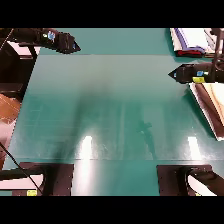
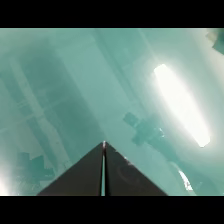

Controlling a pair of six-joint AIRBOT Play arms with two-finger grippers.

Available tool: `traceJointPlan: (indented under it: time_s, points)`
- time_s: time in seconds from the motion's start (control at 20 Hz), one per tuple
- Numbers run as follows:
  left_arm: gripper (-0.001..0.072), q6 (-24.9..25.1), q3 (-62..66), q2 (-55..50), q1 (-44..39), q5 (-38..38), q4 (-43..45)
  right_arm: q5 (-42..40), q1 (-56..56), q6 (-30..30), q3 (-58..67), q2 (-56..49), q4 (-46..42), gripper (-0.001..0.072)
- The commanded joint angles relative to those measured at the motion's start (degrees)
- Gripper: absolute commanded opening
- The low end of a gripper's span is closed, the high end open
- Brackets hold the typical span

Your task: Fold the shirts.

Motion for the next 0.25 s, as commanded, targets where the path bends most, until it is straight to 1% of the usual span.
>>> traceJointPlan:
  time_s: [0.0, 0.2]
  points:
    - [0.0027, 0.0, 0.0, 0.0, 0.0, 0.0, 0.0, -0.1, 2.3, 0.0, 0.1, -0.1, -0.9, 0.0019]
    - [0.0027, 0.0, 0.0, 0.0, 0.0, 0.0, 0.0, 0.4, 2.3, 0.0, 0.1, -0.1, -0.9, 0.0019]
